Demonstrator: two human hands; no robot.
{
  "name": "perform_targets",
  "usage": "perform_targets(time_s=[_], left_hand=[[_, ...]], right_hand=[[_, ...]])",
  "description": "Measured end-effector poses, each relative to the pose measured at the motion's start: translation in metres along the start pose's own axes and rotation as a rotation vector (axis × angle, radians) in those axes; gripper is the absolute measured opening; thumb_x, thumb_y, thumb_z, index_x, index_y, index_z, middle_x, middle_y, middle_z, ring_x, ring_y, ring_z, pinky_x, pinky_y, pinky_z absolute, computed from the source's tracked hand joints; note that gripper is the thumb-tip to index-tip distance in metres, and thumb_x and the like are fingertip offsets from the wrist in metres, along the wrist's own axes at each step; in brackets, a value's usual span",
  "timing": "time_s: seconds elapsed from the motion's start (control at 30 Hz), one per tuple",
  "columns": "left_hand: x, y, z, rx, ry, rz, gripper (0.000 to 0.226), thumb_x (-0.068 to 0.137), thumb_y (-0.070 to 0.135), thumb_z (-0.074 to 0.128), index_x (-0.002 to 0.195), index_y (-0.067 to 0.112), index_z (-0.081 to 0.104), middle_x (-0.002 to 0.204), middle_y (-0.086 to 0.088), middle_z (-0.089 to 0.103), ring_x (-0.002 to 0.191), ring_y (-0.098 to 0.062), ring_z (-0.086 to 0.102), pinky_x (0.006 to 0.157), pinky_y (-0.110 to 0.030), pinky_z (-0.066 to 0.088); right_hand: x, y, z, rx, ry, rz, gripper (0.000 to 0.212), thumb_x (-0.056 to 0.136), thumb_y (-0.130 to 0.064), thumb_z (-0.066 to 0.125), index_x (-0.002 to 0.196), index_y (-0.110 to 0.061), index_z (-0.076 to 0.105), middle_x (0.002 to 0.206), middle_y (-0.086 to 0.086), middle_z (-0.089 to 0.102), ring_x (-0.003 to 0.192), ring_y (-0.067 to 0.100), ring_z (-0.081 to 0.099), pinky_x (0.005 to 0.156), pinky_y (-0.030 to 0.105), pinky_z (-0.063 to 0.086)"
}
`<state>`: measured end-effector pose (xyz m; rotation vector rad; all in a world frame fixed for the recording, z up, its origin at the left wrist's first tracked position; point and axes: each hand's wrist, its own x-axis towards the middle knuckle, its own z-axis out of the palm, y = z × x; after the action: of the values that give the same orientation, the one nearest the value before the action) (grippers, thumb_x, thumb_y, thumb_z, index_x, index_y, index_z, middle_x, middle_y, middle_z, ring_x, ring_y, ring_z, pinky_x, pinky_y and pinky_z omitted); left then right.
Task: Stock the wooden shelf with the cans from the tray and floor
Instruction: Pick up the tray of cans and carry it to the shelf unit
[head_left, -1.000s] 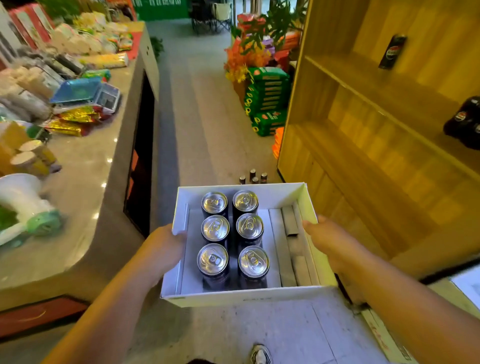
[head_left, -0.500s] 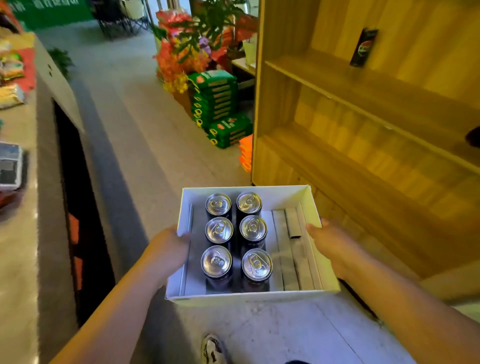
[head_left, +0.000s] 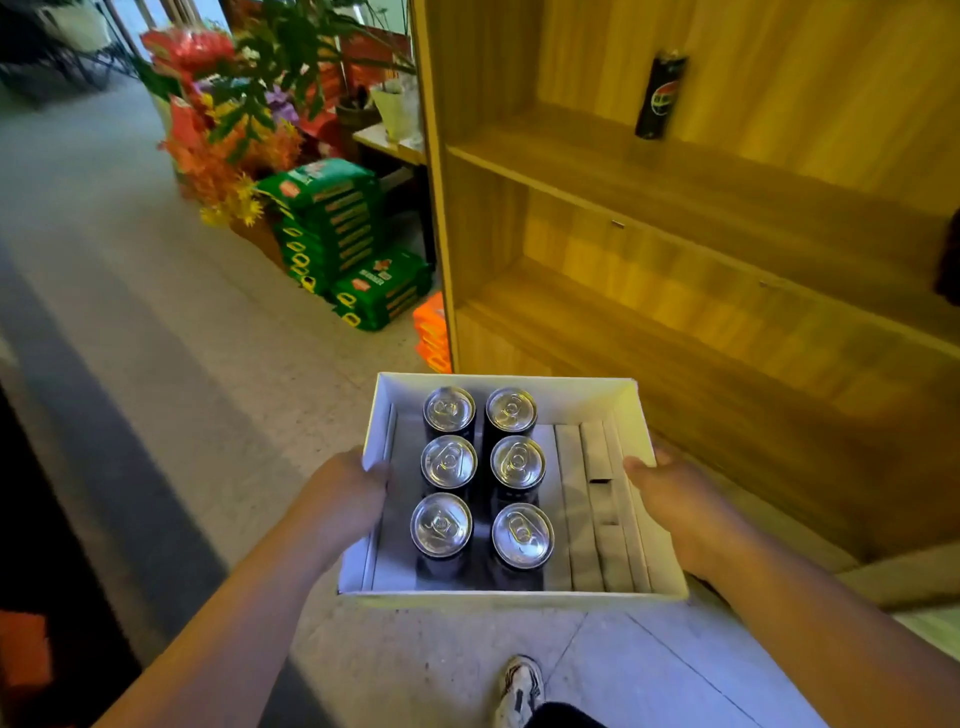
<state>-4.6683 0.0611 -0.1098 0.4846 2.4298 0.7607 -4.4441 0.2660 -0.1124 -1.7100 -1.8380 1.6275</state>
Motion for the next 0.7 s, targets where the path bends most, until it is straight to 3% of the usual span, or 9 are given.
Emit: perform_targets(time_s=[0.1,0.27,0.43,0.57,0.7], left_hand=[[0.041,0.014,-0.002,0.021,-0.030,0.023,0.024,0.098,0.028,0.046,0.093,0.014,0.065,0.083,-0.002,0.067,0.074,-0.017,0.060,0.065,-0.027,0.044],[0.112,0.029,-0.004,0.052,-0.098,0.077,0.030,0.096,0.032,0.047,0.106,0.011,0.066,0.102,-0.010,0.067,0.090,-0.029,0.062,0.081,-0.035,0.051],[0.179,0.040,-0.003,0.093,-0.177,0.162,0.026,0.099,0.032,0.046,0.092,0.012,0.061,0.087,-0.006,0.064,0.083,-0.028,0.059,0.069,-0.033,0.043],[0.231,0.042,-0.009,0.155,-0.242,0.233,0.023,0.099,0.033,0.046,0.100,0.014,0.060,0.100,-0.009,0.063,0.090,-0.030,0.058,0.072,-0.033,0.041],[0.271,0.044,-0.014,0.230,-0.300,0.284,0.031,0.100,0.032,0.046,0.112,0.008,0.062,0.107,-0.012,0.062,0.092,-0.031,0.056,0.075,-0.033,0.041]], right_hand=[[0.025,-0.015,0.008,0.016,0.018,0.014,0.035,0.104,-0.022,0.045,0.138,-0.019,0.053,0.109,-0.001,0.057,0.098,0.019,0.050,0.084,0.029,0.036],[0.060,-0.037,0.023,0.029,0.088,0.069,0.036,0.103,-0.024,0.045,0.138,-0.023,0.053,0.118,0.007,0.061,0.098,0.023,0.054,0.088,0.034,0.041],[0.084,-0.050,0.050,0.083,0.181,0.135,0.036,0.104,-0.023,0.045,0.139,-0.017,0.052,0.107,0.004,0.057,0.093,0.021,0.049,0.084,0.031,0.037],[0.092,-0.064,0.081,0.116,0.282,0.211,0.037,0.103,-0.021,0.044,0.138,-0.015,0.052,0.110,0.013,0.060,0.095,0.026,0.055,0.084,0.035,0.043],[0.094,-0.072,0.108,0.129,0.338,0.287,0.041,0.103,-0.024,0.043,0.144,-0.016,0.045,0.110,0.010,0.056,0.077,0.012,0.050,0.070,0.030,0.044]])
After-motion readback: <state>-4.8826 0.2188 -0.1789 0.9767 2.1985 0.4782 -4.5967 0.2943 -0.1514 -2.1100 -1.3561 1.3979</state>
